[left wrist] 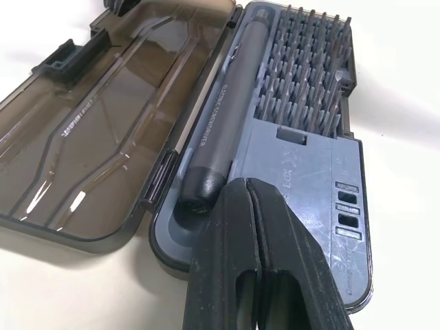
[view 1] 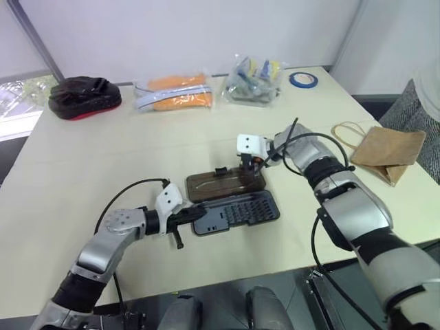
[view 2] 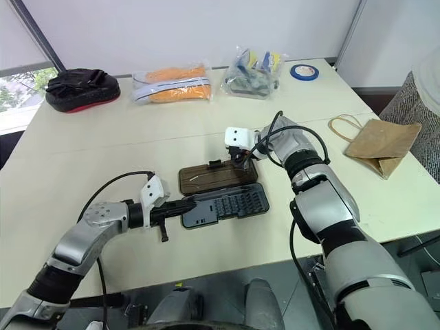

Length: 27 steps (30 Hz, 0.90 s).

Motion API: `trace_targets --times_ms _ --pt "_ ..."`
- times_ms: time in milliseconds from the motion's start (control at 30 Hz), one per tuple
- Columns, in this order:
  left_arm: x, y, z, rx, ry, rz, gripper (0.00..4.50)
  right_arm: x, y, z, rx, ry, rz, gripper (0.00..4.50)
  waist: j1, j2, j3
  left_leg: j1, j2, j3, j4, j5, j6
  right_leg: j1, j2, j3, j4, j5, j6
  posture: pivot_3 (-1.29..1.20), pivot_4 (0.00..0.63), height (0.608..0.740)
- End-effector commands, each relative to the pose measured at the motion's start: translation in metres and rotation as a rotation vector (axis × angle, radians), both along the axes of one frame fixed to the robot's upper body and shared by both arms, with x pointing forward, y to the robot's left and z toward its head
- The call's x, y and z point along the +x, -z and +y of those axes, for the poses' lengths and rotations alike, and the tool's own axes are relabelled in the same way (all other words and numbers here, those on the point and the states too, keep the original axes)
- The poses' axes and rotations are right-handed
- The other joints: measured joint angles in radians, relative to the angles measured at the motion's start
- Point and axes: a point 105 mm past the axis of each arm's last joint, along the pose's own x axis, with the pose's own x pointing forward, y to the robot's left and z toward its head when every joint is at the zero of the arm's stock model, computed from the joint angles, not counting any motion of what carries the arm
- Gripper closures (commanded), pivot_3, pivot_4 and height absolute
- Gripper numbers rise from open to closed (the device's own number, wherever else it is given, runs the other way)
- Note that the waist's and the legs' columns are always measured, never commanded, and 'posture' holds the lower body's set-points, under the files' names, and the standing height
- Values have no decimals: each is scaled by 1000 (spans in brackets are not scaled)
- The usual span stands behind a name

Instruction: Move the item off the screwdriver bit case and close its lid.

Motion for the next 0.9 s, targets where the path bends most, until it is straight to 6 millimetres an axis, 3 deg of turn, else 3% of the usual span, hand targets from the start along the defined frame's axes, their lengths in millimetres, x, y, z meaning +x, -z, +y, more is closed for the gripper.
trace_targets --times_ms 33,467,567,900 --pt "3 -4 8 16 -44 -26 4500 -9 37 -20 -101 62 95 4464 0 0 0 0 0 0 0 0 0 0 0 0 0 0 0 0 150 740" --pt "1 -2 6 12 -50 -26 4500 -13 45 -24 -120 79 136 4464 1 0 -8 0 0 -1 0 0 0 1 0 0 -1 0 0 0 150 740" --pt "1 -2 6 12 -55 -24 4500 -12 46 -22 -120 83 123 3549 1 1 -8 0 0 -1 0 0 0 0 0 0 -1 0 0 0 150 740" --pt "2 -3 7 14 -57 -28 4500 -13 47 -20 -126 71 125 3549 1 2 -9 0 0 -1 -2 0 0 1 0 0 -2 0 0 0 150 740"
